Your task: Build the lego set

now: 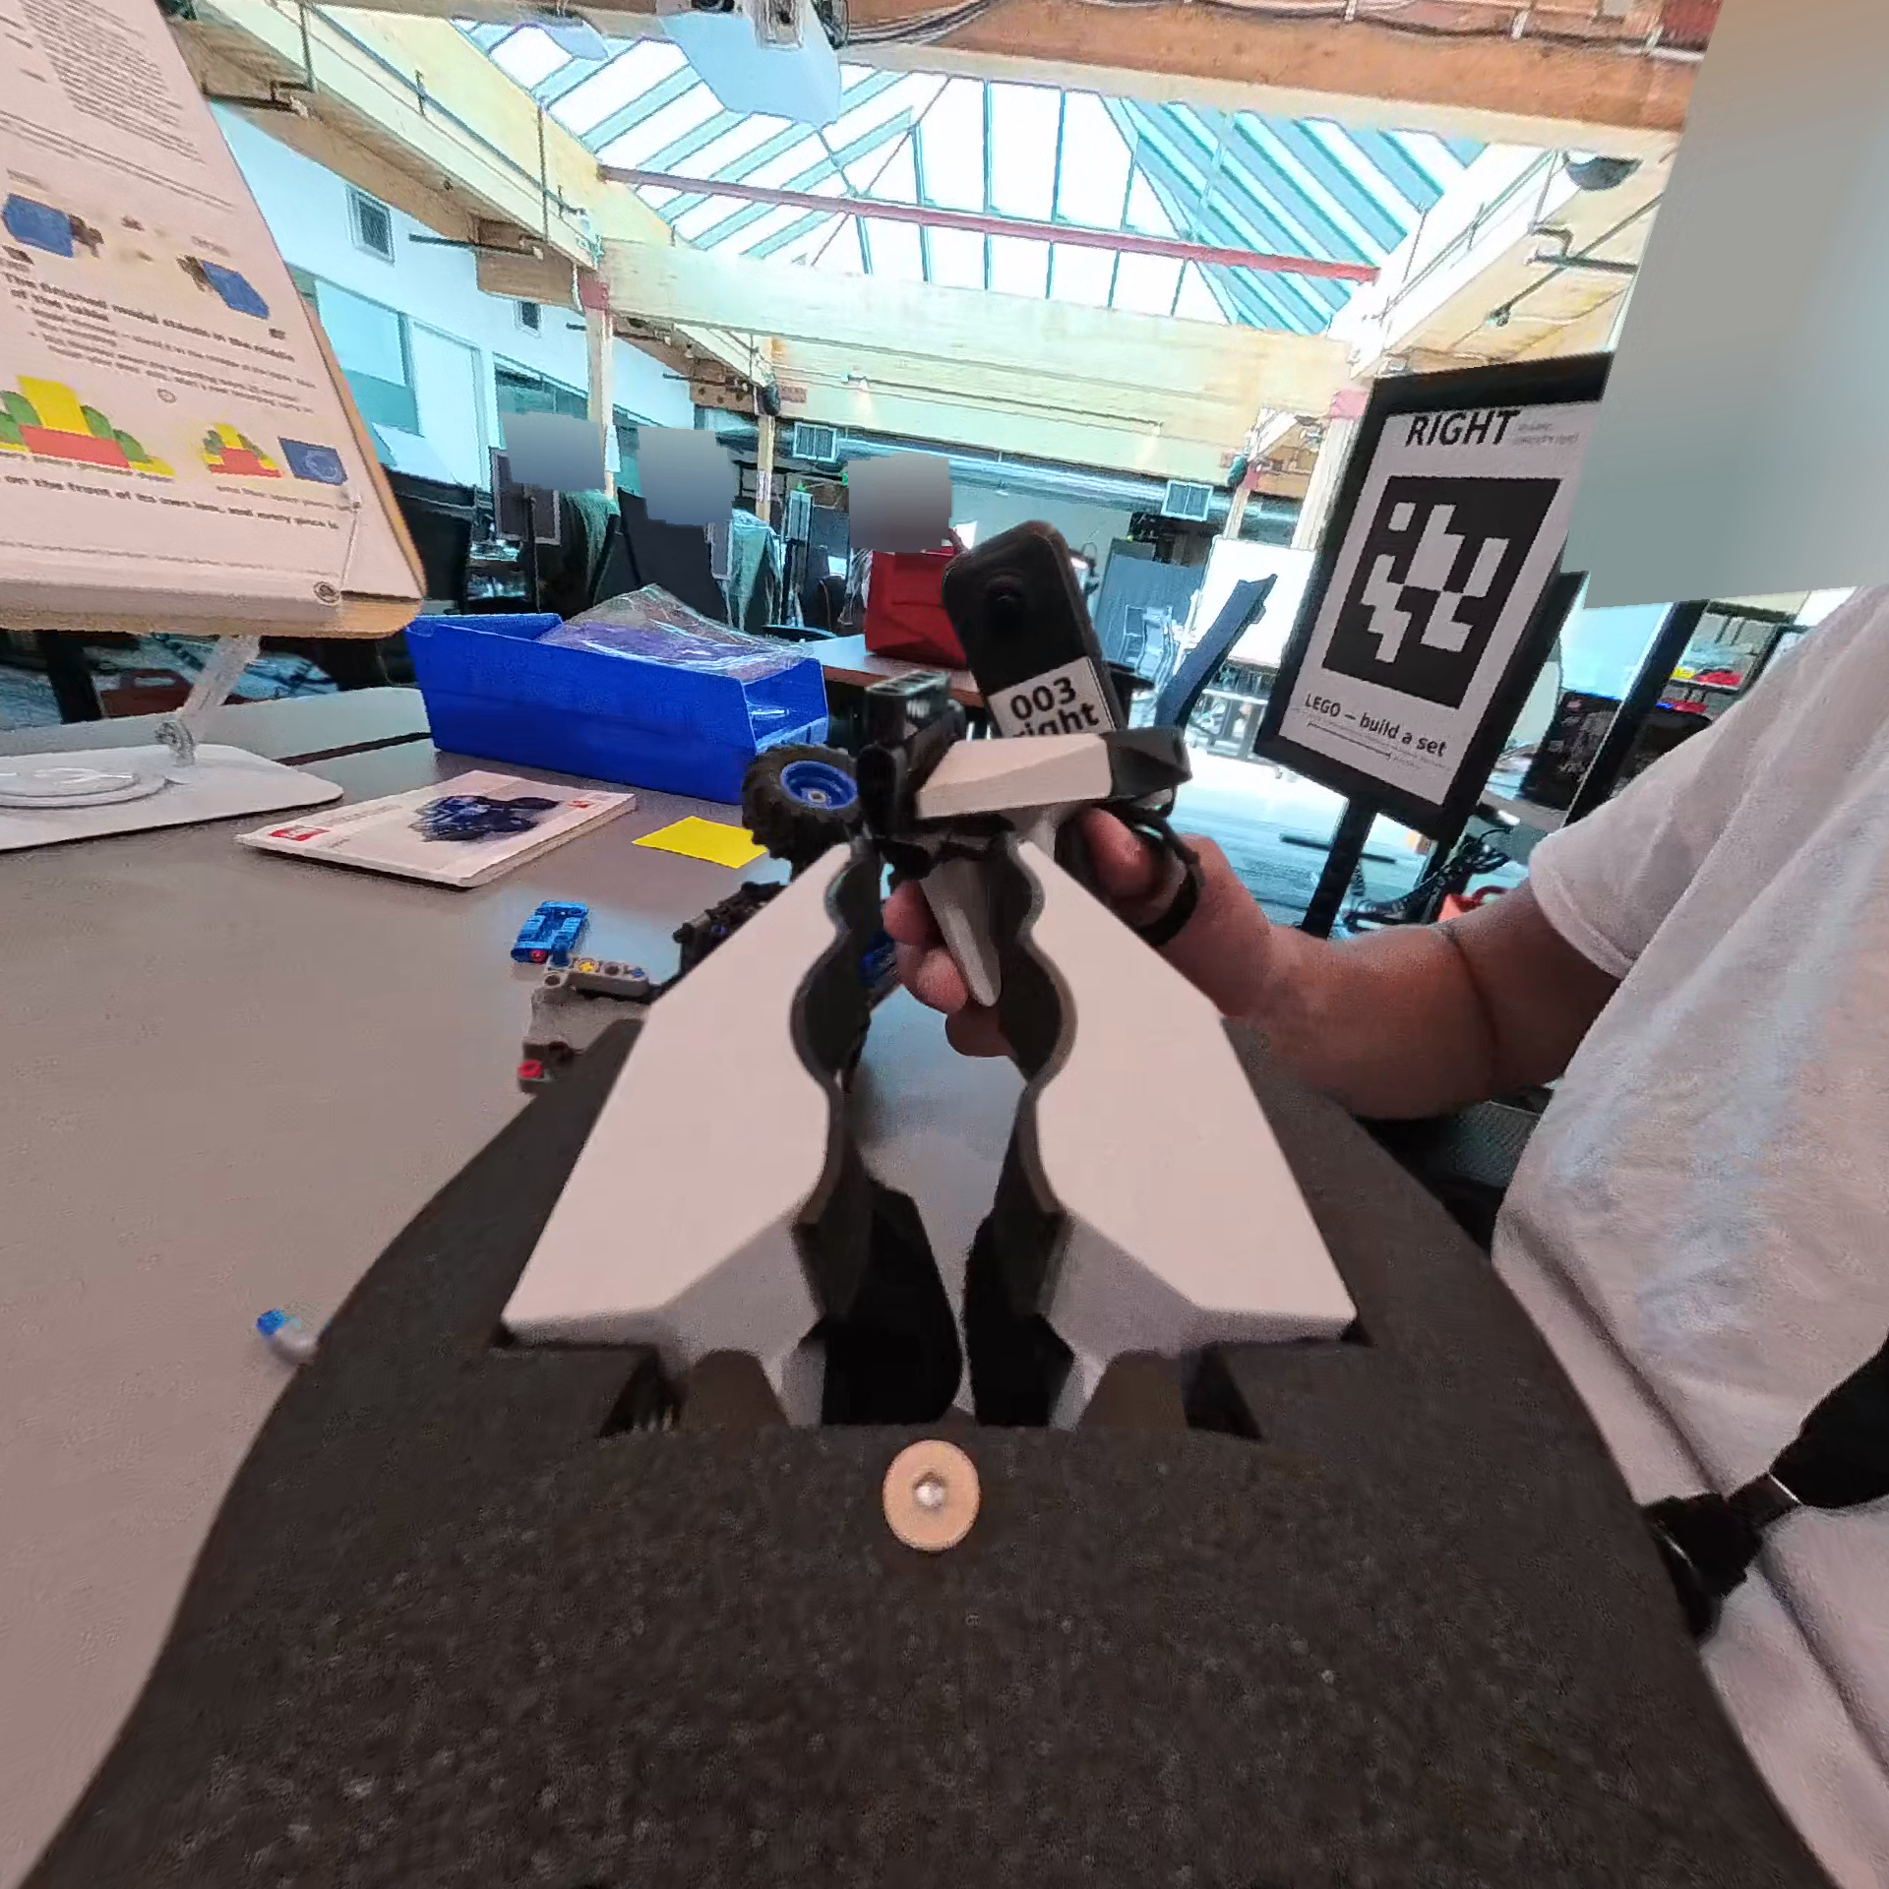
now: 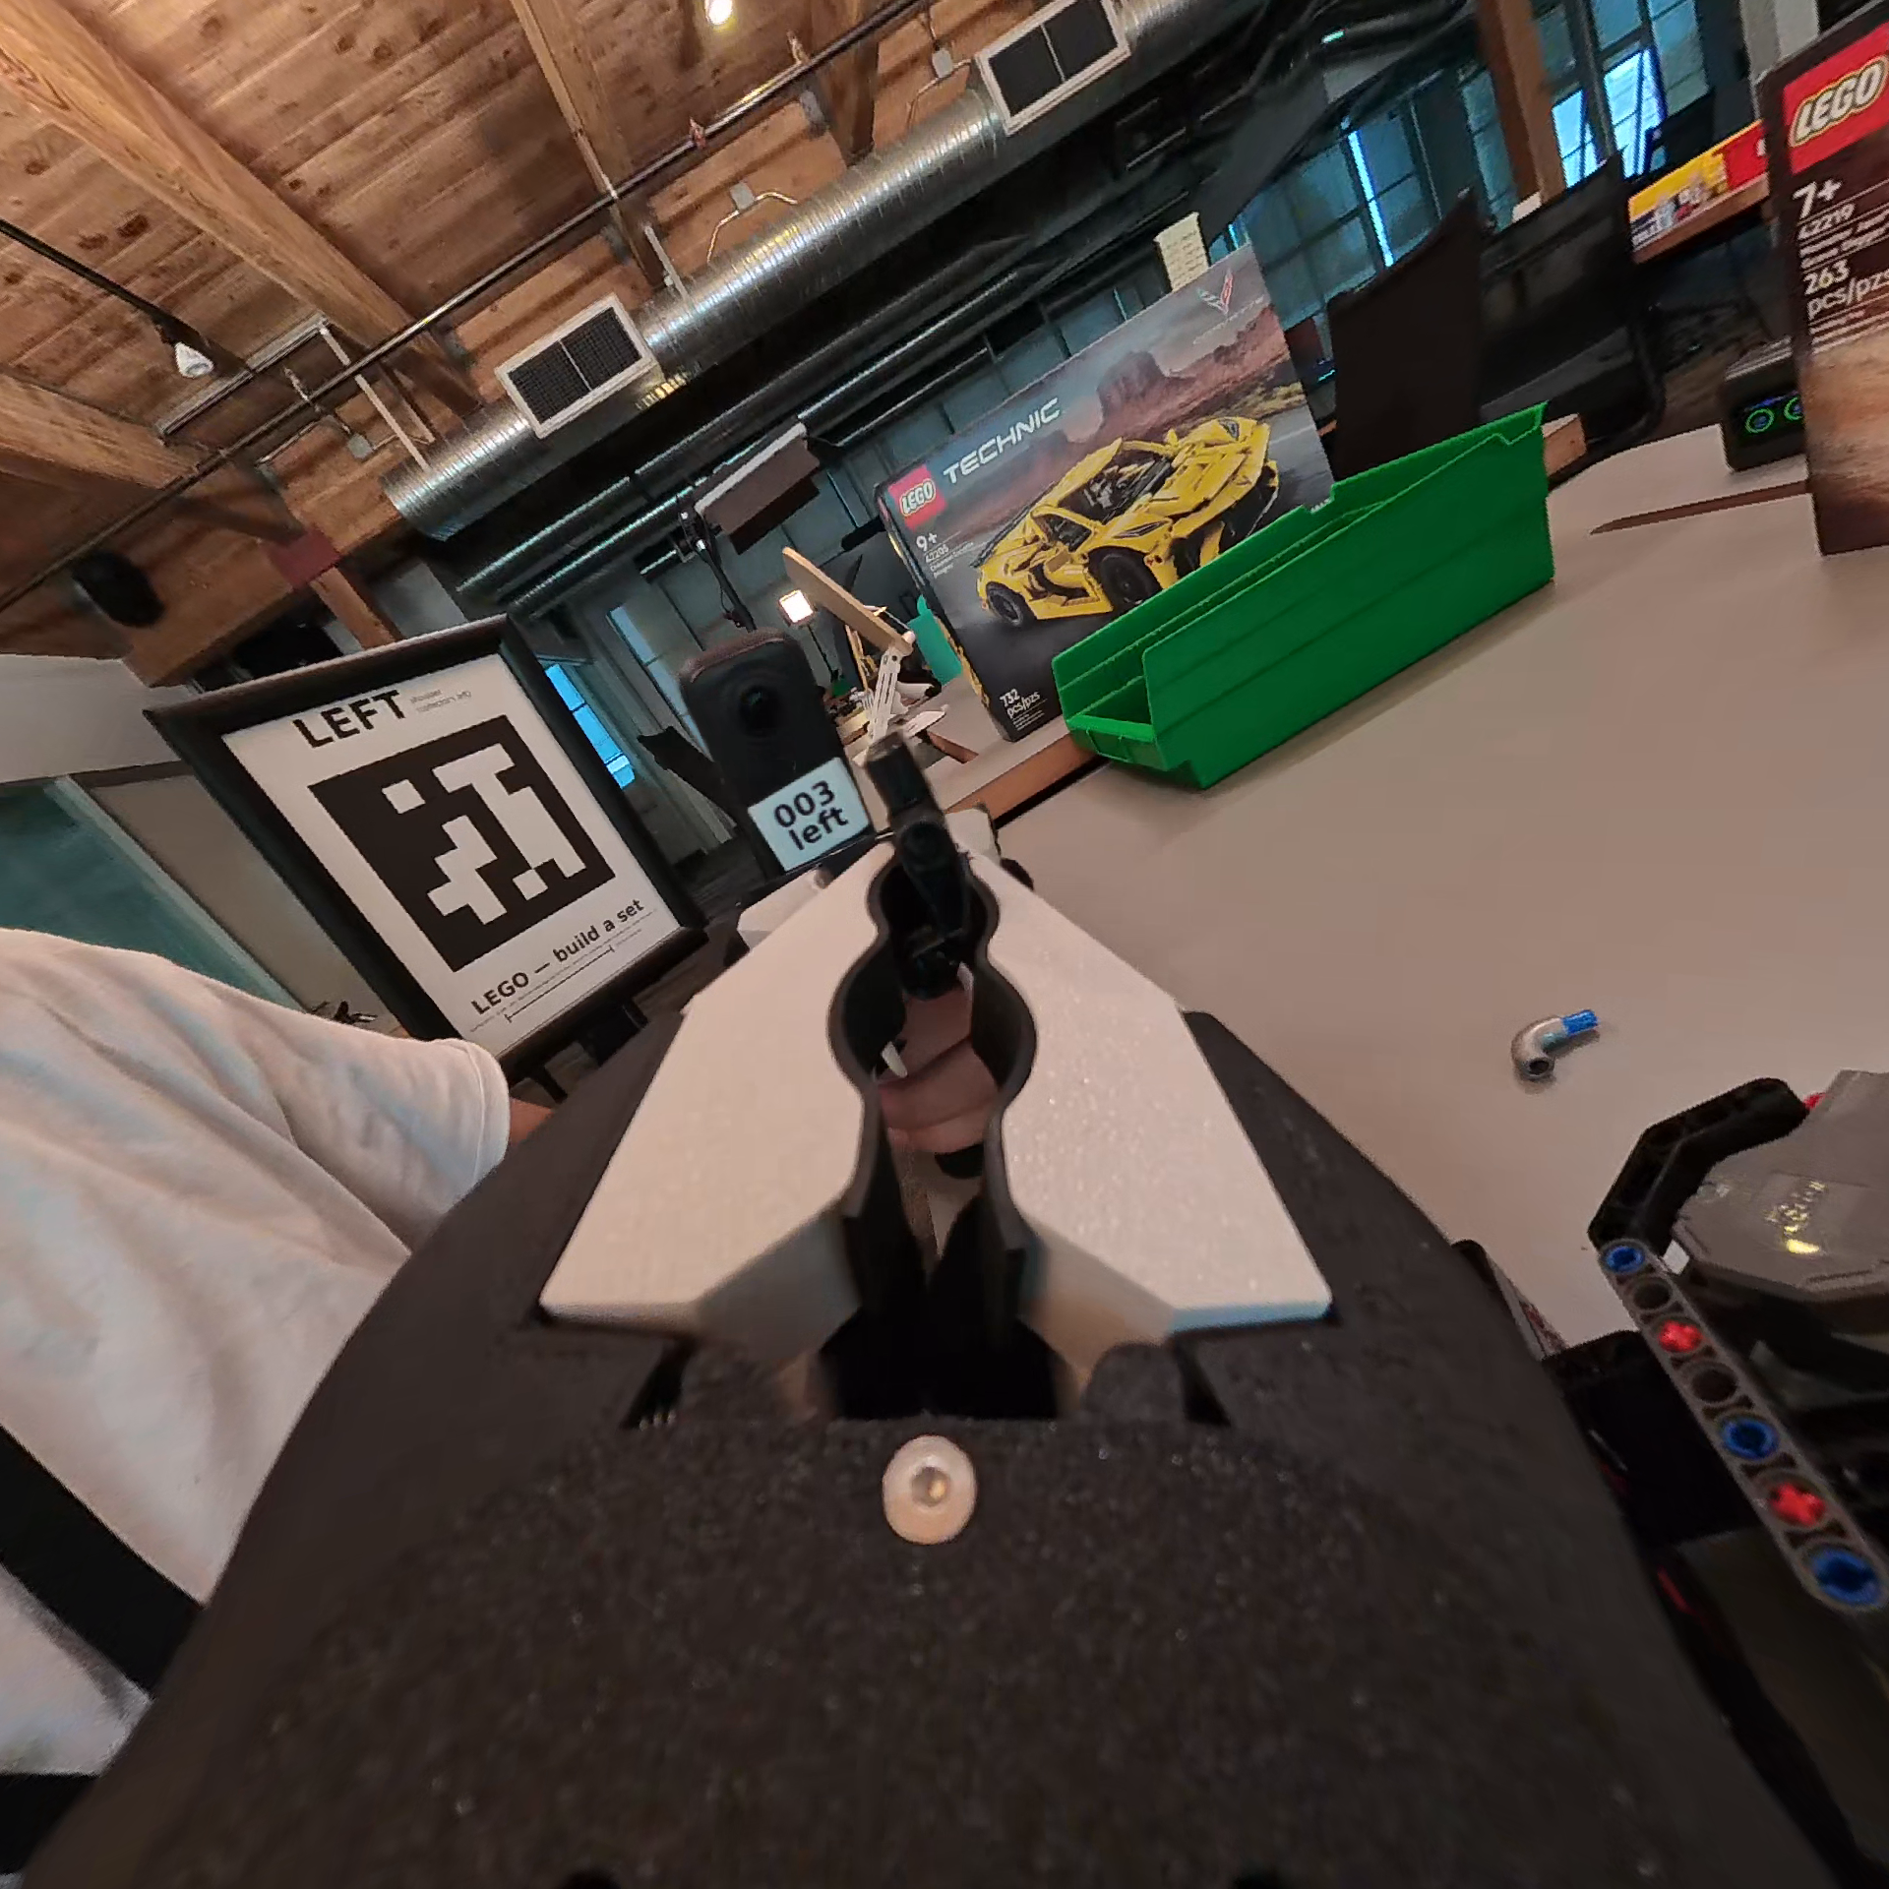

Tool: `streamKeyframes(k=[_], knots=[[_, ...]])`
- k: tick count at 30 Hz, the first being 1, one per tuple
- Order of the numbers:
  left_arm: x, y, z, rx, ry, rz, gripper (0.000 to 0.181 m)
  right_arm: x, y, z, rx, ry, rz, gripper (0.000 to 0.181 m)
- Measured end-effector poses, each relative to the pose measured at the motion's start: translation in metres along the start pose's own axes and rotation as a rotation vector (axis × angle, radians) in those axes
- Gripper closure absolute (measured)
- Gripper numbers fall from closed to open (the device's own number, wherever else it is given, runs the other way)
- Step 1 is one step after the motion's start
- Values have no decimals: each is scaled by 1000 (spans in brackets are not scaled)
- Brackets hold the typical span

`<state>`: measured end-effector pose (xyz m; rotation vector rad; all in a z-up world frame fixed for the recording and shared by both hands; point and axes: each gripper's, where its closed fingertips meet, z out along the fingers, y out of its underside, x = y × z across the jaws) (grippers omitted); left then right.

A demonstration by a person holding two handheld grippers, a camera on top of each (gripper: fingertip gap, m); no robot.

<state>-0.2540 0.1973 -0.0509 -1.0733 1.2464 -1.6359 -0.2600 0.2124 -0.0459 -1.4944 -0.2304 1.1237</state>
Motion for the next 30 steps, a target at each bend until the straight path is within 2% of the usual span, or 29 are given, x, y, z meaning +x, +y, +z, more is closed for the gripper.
streamKeyframes(k=[1, 7, 8, 9, 13, 17, 19, 21, 22, 25, 27, 30], knots=[[1, 1, 0, -1, 11, -5, 161, 0, 1, -1, -7, -9, 6, 176], [-1, -2, -7, 42, 66, -101, 158, -8, 14, 1, -50, -81, 60, 175], [1, 0, -7, 38, 81, -102, 160, -7, 16, 2, -55, -75, 66, 175], [2, 1, -8, 43, 91, -99, 170, -5, 17, 2, -57, -71, 69, 175], [2, 3, -11, 36, 99, -105, 175, -5, 20, 3, -73, -117, 154, 175], [-11, -2, -18, 39, -27, 52, 176, 9, 19, -1, -128, 5, 25, 158], [-20, -5, -24, 18, -127, 196, 176, 17, 7, -6, -99, 94, -90, 151], [-25, -8, -29, 9, -229, 337, 177, 26, -7, -9, -31, 201, -222, 131], [-29, -10, -30, 9, -292, 404, 176, 27, -12, -9, 3, 245, -289, 127], [-32, -16, -31, 29, -446, 549, 176, 23, -8, 4, 32, 280, -426, 116], [-28, -18, -28, 40, -486, 596, 176, 18, -7, 16, 56, 266, -438, 109], [-27, -17, -25, 15, -534, 651, 175, 8, -25, 21, 174, 277, -520, 111]])
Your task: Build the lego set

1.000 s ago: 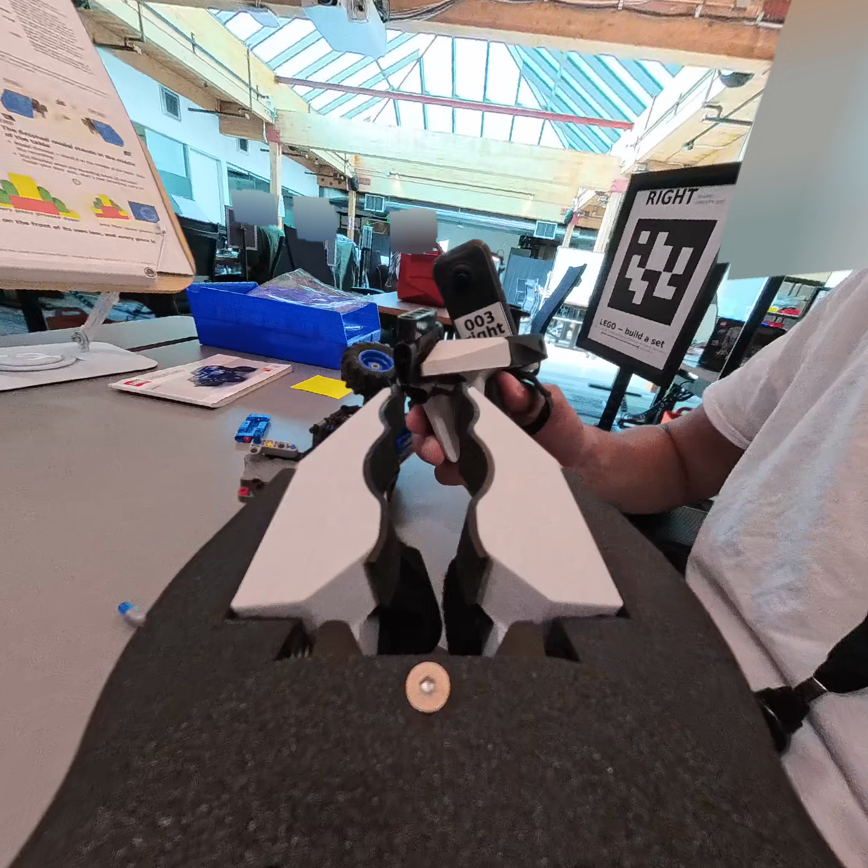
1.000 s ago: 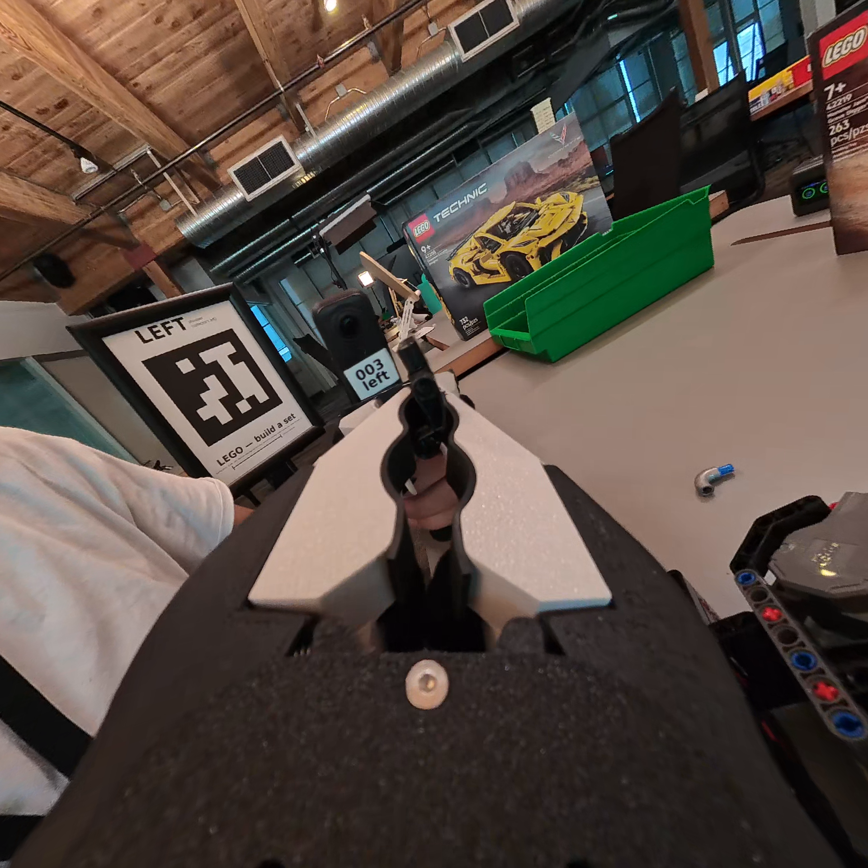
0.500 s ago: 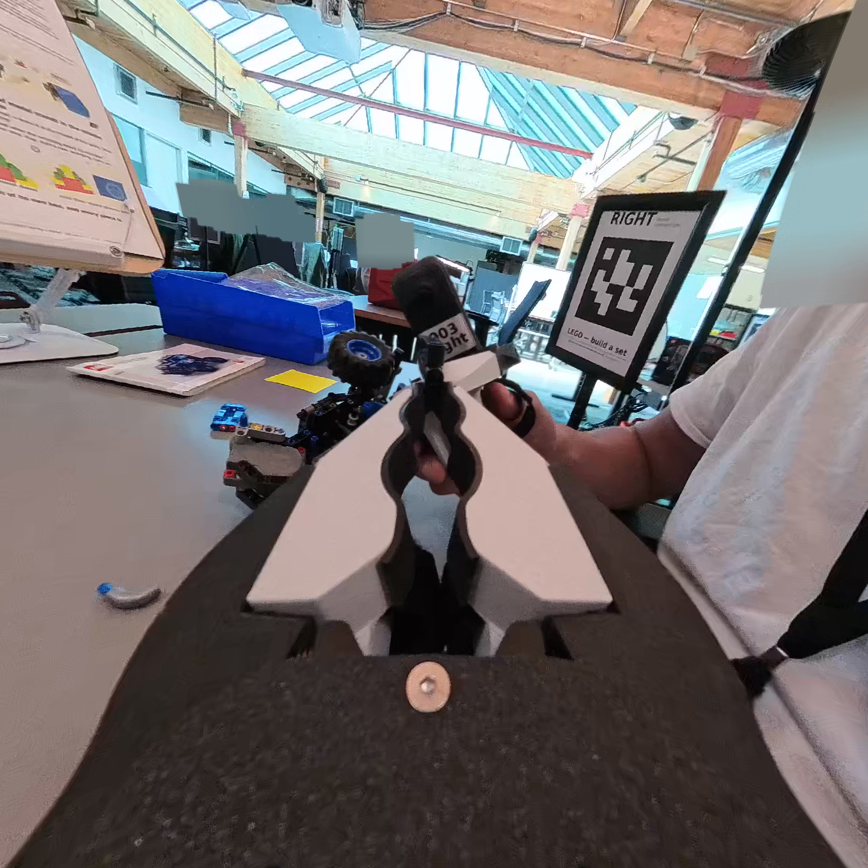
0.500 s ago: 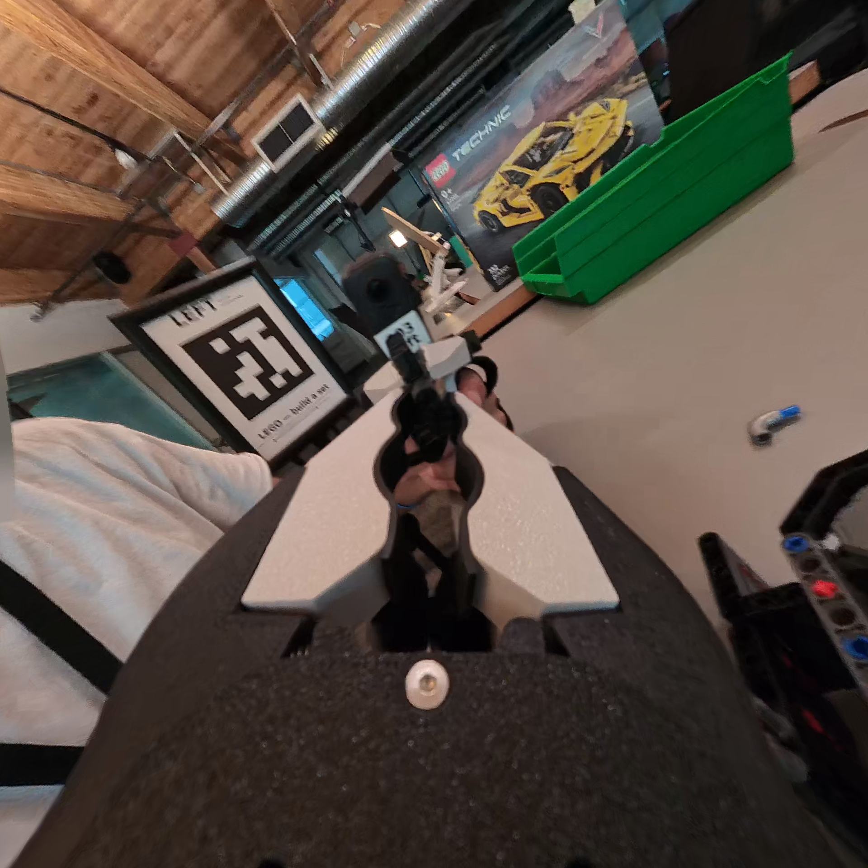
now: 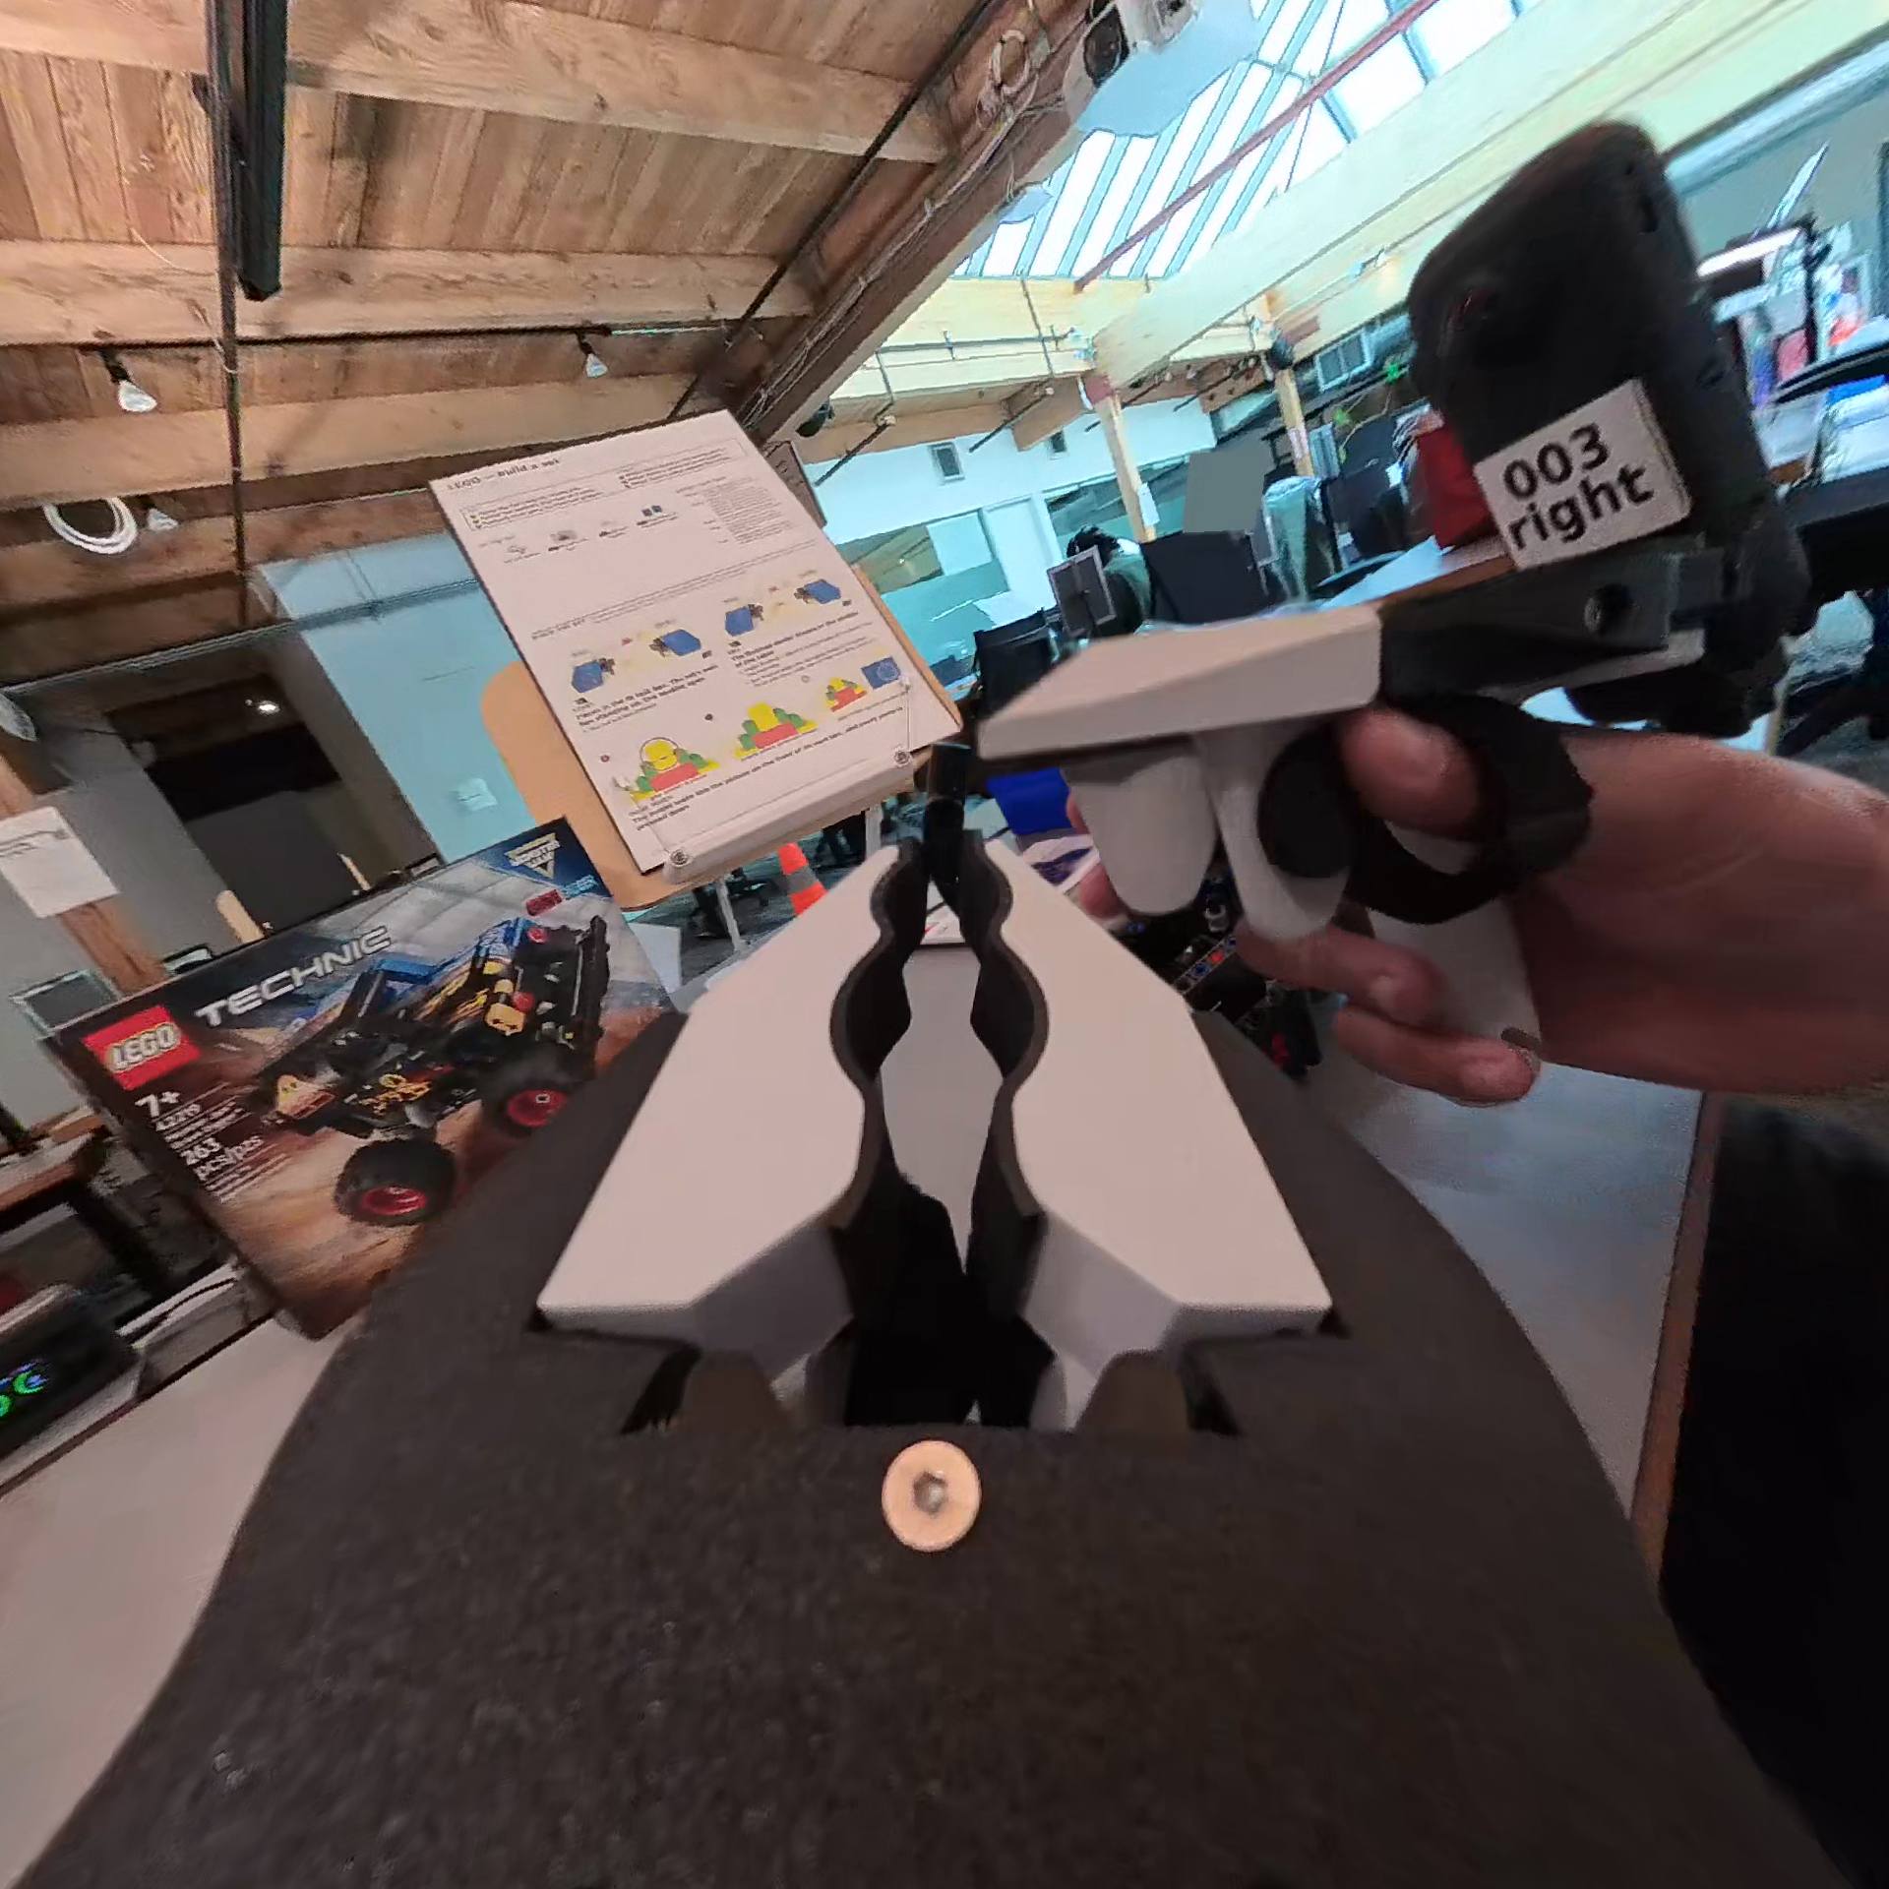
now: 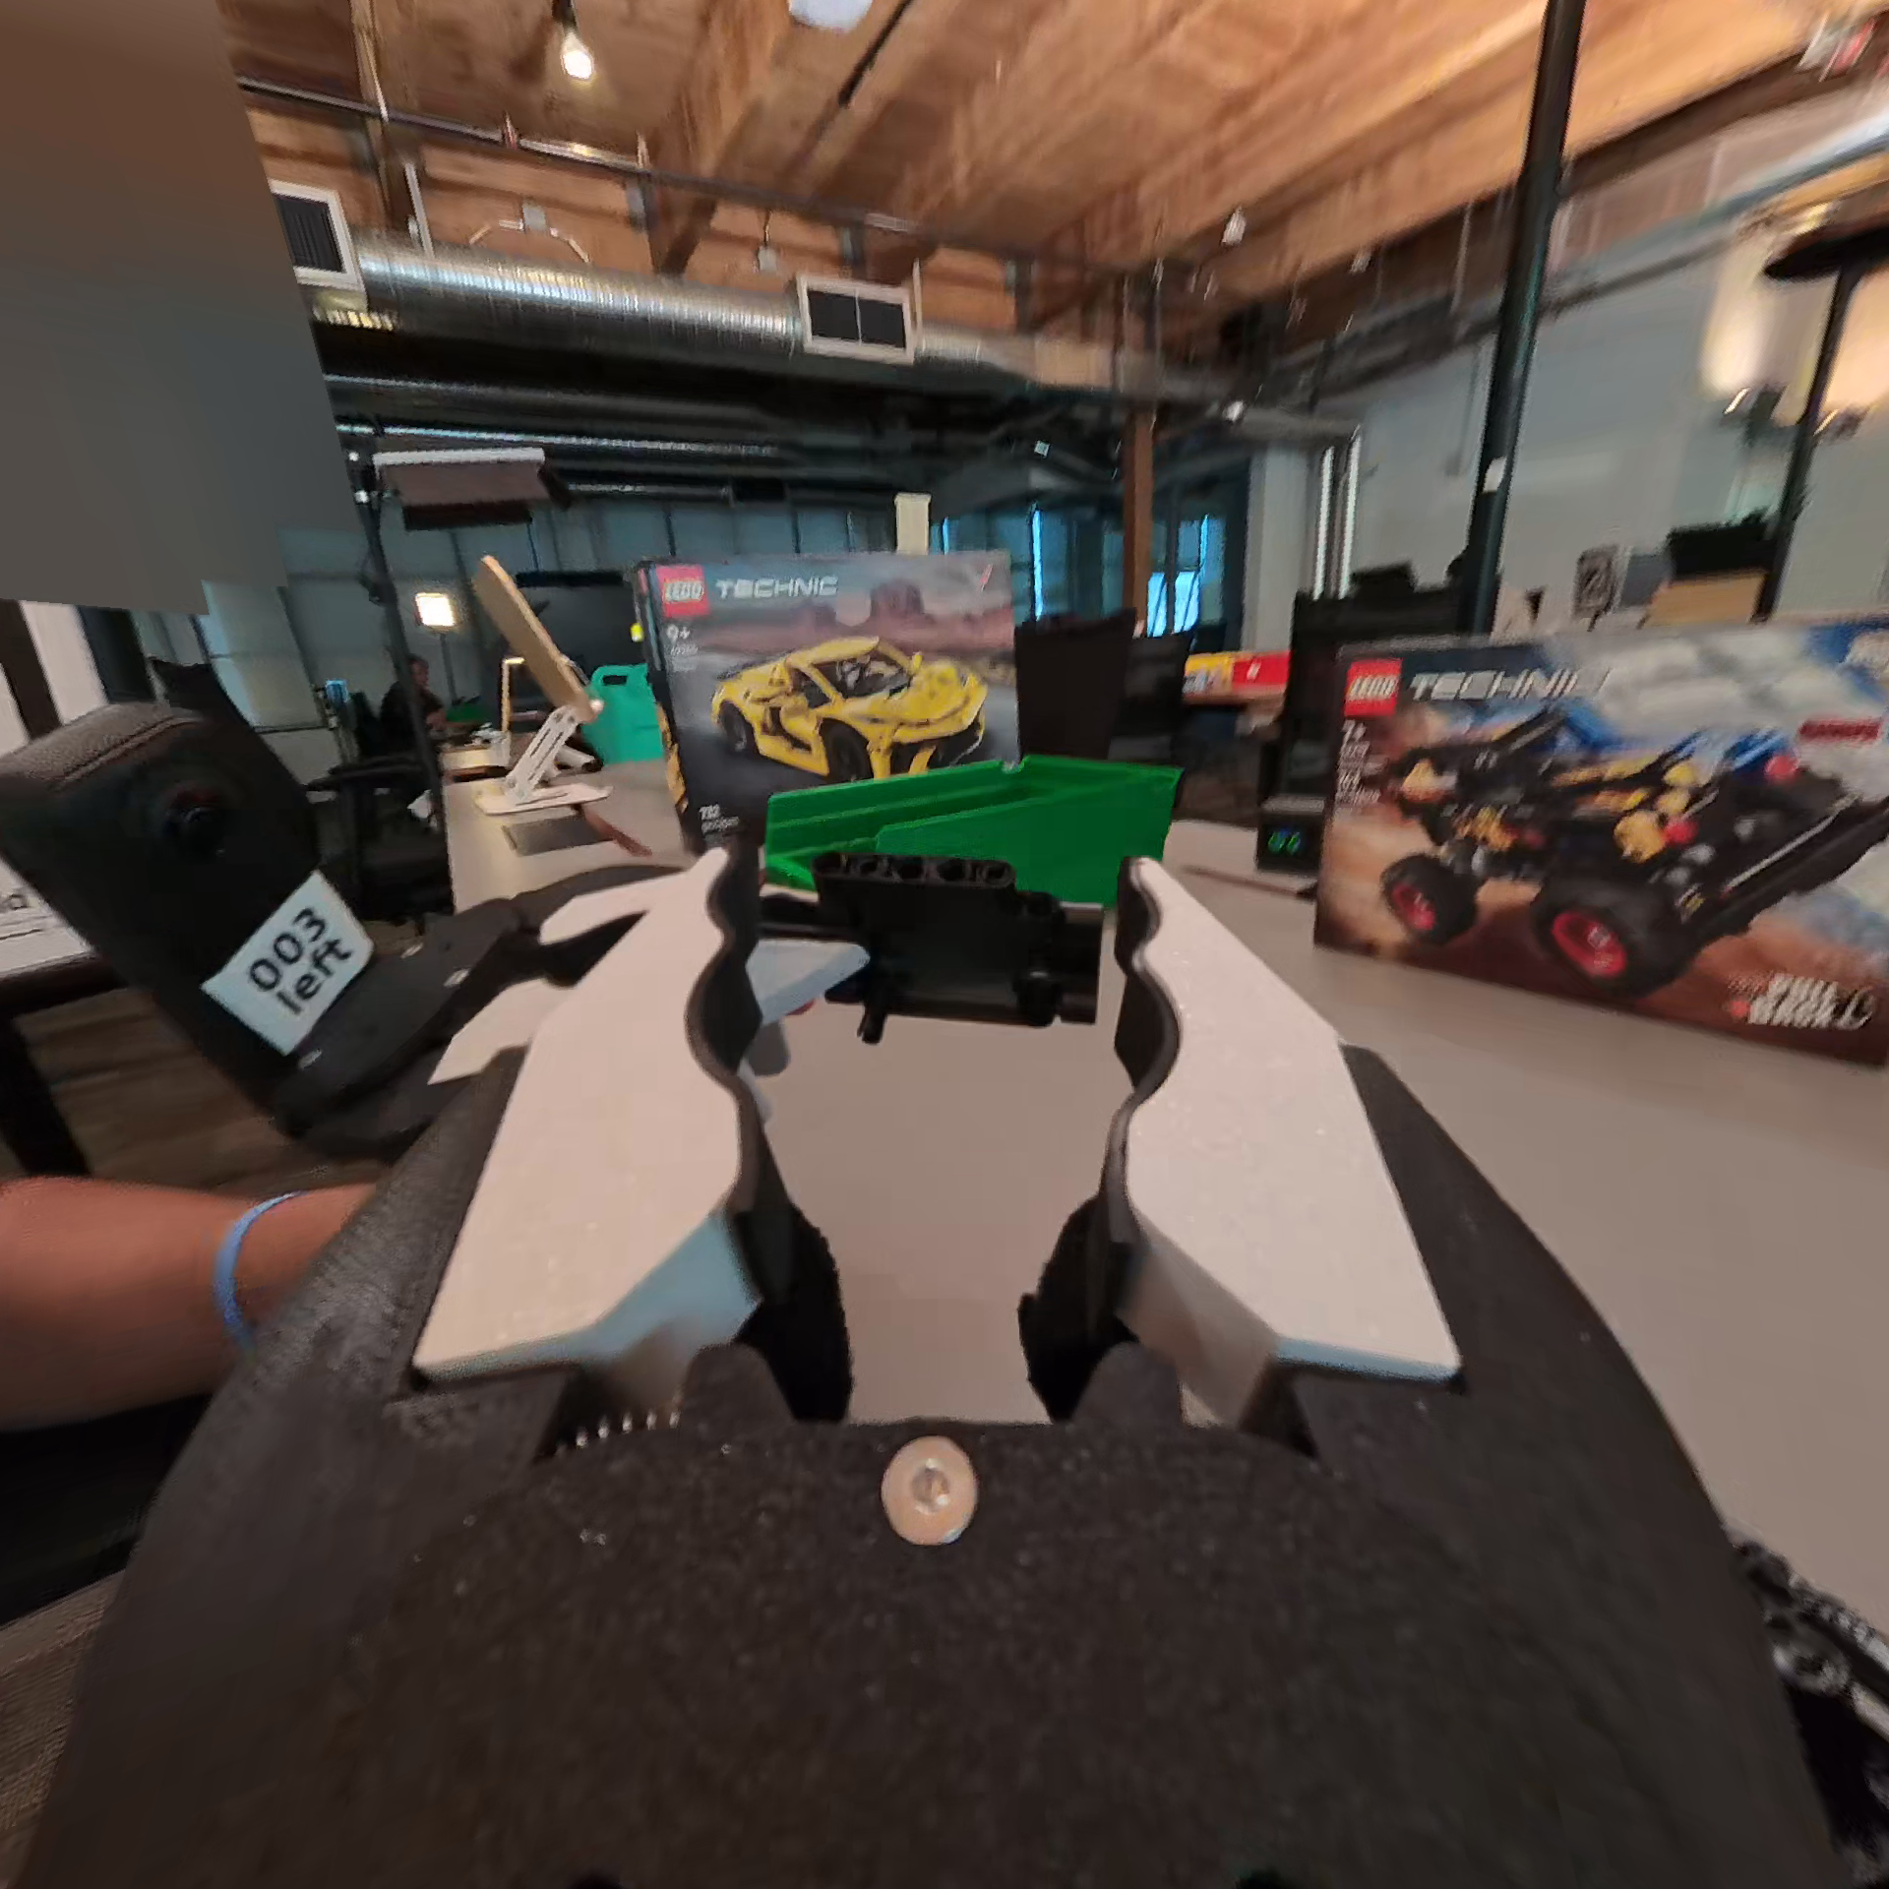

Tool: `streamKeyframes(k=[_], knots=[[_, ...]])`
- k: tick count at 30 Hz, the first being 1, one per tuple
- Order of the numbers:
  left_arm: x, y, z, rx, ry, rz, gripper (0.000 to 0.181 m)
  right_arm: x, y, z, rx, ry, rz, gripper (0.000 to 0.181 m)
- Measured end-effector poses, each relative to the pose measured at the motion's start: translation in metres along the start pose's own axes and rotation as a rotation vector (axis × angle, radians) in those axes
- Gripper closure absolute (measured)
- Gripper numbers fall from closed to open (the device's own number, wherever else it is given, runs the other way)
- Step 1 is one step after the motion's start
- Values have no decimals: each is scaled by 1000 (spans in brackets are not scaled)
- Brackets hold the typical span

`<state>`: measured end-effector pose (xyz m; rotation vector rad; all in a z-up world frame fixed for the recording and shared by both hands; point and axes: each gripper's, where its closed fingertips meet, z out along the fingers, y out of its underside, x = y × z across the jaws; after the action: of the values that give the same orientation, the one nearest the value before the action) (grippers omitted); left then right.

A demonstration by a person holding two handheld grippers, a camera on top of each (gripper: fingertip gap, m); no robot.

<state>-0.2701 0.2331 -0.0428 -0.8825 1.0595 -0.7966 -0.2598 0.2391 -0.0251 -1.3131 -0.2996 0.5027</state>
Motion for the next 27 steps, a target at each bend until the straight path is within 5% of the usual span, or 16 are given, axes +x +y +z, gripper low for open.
streamKeyframes(k=[6, 11, 18, 27], knots=[[6, -13, -3, 36, -66, 129, 176, -8, -5, 7, 107, 20, -154, 128], [8, -11, -2, 24, -141, 262, 175, -5, -3, 7, 135, 8, -25, 128], [16, -15, 1, 54, -134, 222, 175, -9, -7, 0, 212, -37, 47, 136], [14, -5, 6, 4, -83, 217, 167, -15, 5, 5, 111, -59, -21, 136]])
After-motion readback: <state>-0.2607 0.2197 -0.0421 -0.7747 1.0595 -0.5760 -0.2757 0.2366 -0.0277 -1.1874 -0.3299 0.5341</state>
